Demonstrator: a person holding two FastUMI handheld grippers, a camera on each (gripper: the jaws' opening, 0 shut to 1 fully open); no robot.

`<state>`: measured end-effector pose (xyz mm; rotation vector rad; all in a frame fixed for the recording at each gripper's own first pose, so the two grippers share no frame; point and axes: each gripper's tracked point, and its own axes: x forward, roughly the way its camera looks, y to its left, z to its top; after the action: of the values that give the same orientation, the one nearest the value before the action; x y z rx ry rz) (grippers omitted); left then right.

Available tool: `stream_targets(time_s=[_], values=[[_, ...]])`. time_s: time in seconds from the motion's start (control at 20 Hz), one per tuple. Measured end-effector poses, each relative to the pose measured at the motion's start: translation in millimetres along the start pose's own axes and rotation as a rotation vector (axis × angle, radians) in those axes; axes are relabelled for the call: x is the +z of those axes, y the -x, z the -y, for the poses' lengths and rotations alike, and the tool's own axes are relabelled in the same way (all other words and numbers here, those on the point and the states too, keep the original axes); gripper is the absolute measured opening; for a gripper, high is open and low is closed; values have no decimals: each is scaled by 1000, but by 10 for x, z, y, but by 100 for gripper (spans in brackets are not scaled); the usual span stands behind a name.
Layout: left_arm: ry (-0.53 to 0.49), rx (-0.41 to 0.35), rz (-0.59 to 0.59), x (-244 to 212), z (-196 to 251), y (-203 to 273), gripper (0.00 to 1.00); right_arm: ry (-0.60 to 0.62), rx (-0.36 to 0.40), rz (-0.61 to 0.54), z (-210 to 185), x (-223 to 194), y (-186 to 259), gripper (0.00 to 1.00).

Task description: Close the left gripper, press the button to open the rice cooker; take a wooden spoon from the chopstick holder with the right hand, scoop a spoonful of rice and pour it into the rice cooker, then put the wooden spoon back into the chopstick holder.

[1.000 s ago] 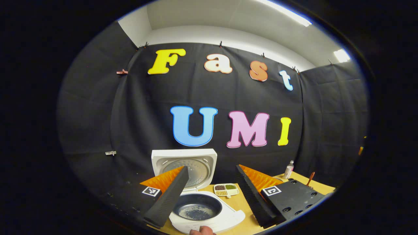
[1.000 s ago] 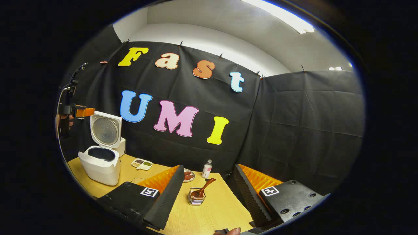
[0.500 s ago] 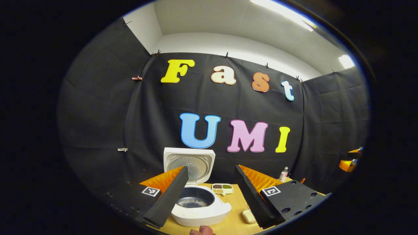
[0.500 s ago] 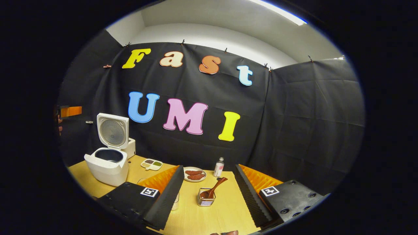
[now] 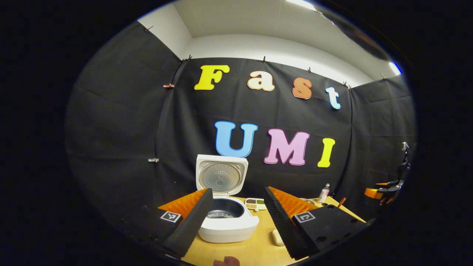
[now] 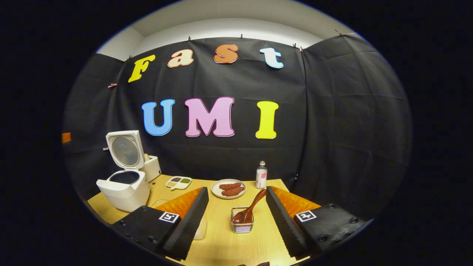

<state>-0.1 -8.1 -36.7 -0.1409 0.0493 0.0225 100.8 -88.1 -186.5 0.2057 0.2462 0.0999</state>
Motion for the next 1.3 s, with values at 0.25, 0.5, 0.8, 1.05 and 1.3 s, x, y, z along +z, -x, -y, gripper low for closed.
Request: stream_targets(time_s=[0.25,0.5,0.8,1.05,1.3], values=[[-7,40,-47,-146,194,57,95,-13,36,-84,198,-533,-506,98],[-40,72,-83,-206,389,74,95,-33,72,-158,234,-1019,-930,98],[-79,133,-109,-261,531,80,95,-49,127,-216,227,-1427,-1431,98],[-62,191,-134,-364,543,127,95,-179,76,-271,486,-1682,-1769,90],[-25,251,-155,-474,499,167,95,-289,93,-318,439,-1746,-1903,34]])
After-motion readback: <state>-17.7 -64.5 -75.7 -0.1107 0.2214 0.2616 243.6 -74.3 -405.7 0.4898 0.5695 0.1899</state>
